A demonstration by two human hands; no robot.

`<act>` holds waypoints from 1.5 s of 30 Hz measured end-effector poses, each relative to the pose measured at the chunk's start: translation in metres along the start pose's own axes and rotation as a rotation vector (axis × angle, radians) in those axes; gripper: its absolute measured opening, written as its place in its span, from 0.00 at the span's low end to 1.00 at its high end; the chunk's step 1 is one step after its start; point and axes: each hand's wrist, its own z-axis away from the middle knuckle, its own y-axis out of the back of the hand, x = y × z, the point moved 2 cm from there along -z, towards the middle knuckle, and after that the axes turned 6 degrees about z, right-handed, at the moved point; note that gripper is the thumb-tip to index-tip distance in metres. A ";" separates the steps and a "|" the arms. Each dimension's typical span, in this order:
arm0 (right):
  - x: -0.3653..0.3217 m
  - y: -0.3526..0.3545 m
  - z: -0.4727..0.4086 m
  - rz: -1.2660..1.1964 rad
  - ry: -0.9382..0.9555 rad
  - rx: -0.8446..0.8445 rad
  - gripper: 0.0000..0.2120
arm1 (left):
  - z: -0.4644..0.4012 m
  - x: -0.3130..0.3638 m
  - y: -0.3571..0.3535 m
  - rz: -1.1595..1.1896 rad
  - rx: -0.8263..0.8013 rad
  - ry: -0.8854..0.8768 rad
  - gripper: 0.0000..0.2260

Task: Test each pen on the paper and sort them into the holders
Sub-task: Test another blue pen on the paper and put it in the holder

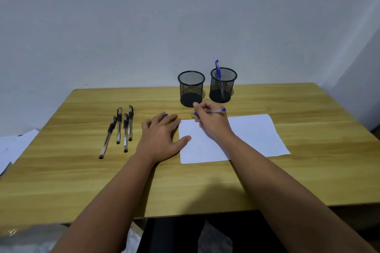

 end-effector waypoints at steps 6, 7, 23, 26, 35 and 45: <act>0.003 -0.001 0.000 0.065 0.057 0.027 0.22 | 0.000 0.000 0.001 0.032 -0.007 0.011 0.33; 0.005 0.000 0.000 0.047 0.048 0.029 0.21 | 0.000 0.000 0.001 0.034 -0.006 0.012 0.33; 0.009 -0.002 0.000 0.025 -0.019 -0.023 0.15 | 0.001 0.000 0.003 0.041 -0.018 0.018 0.35; 0.011 -0.002 -0.001 0.022 -0.017 -0.028 0.16 | 0.001 0.000 0.002 0.033 -0.023 0.019 0.35; 0.010 -0.003 -0.001 0.067 -0.009 -0.027 0.16 | 0.000 0.000 0.002 0.021 -0.032 0.011 0.34; 0.009 -0.002 0.001 0.043 -0.014 -0.003 0.15 | 0.001 -0.001 0.001 0.024 -0.023 0.018 0.34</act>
